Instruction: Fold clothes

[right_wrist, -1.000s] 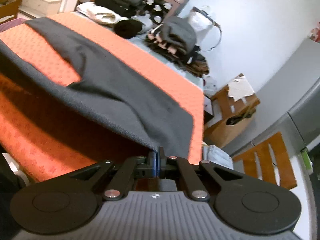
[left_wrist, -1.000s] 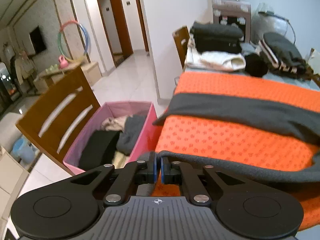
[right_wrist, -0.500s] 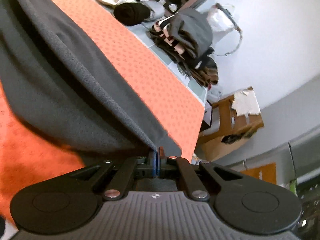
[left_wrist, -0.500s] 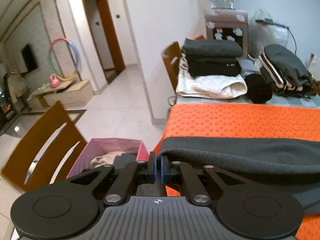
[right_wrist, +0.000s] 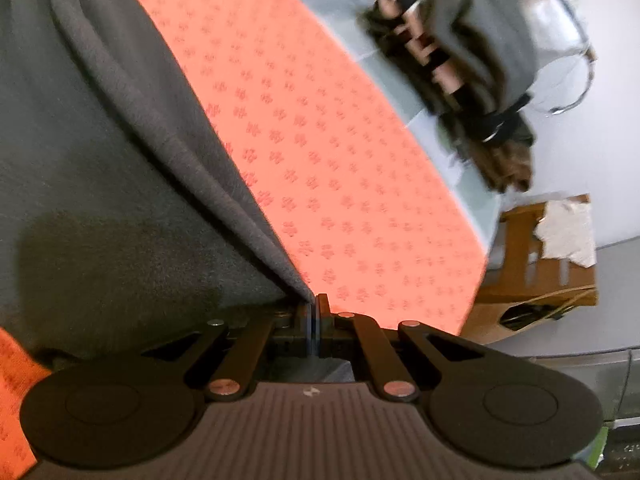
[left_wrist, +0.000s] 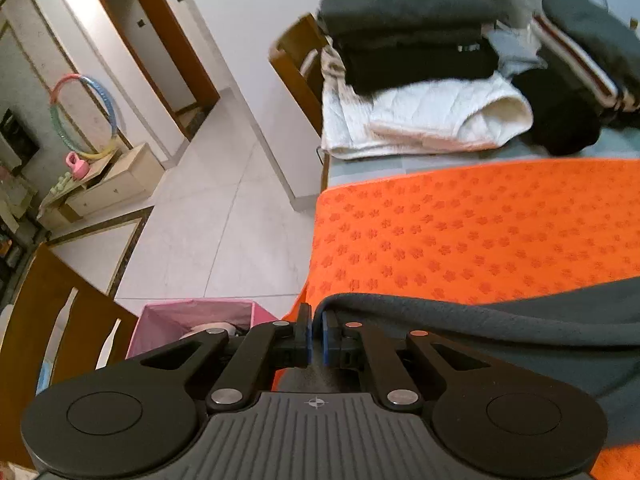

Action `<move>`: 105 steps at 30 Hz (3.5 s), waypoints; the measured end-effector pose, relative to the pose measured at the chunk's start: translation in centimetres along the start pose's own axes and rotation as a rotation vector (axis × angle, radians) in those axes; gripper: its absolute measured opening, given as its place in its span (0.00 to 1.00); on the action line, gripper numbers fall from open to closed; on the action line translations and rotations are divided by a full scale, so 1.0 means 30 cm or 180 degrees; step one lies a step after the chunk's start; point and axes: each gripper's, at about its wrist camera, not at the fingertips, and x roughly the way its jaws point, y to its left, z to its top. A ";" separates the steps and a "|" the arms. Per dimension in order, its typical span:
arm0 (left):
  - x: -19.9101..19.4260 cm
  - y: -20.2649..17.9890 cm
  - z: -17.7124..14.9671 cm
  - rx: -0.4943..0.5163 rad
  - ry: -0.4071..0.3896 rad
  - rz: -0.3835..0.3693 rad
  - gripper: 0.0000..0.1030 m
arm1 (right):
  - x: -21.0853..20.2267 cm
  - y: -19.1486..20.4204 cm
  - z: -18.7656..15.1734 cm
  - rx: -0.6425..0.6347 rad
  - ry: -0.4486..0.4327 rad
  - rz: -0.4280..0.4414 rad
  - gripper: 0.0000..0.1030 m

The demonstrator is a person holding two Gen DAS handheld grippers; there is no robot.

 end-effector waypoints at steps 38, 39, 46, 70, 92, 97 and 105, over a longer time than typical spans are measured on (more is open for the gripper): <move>-0.337 -0.243 -0.103 -0.0851 -0.0449 -0.0998 0.67 | -0.327 -0.168 -0.632 0.1958 -0.0830 0.0447 0.42; -0.354 -0.277 -0.120 -0.0840 -0.0416 -0.1030 0.67 | -0.318 -0.173 -0.655 0.1899 -0.0840 0.0515 0.42; -0.467 -0.534 -0.214 -0.0685 -0.0217 -0.1278 0.67 | -0.252 -0.247 -0.777 0.1640 -0.1100 0.0849 0.49; -0.275 -1.022 -0.096 -0.0690 0.0590 -0.1892 0.66 | 0.169 -0.490 -0.777 0.1468 -0.1635 0.3041 0.08; -0.384 -1.018 -0.120 -0.0481 0.0301 -0.1876 0.68 | -0.047 -0.441 -0.976 0.1533 -0.1410 0.2409 0.15; -0.502 -0.970 -0.195 -0.0218 0.0117 -0.1828 0.68 | -0.185 -0.442 -0.928 0.1630 -0.1799 0.1923 0.15; -0.554 -0.886 -0.358 0.0008 0.0179 -0.1687 0.68 | -0.139 -0.267 -0.767 0.1153 -0.1802 0.1686 0.15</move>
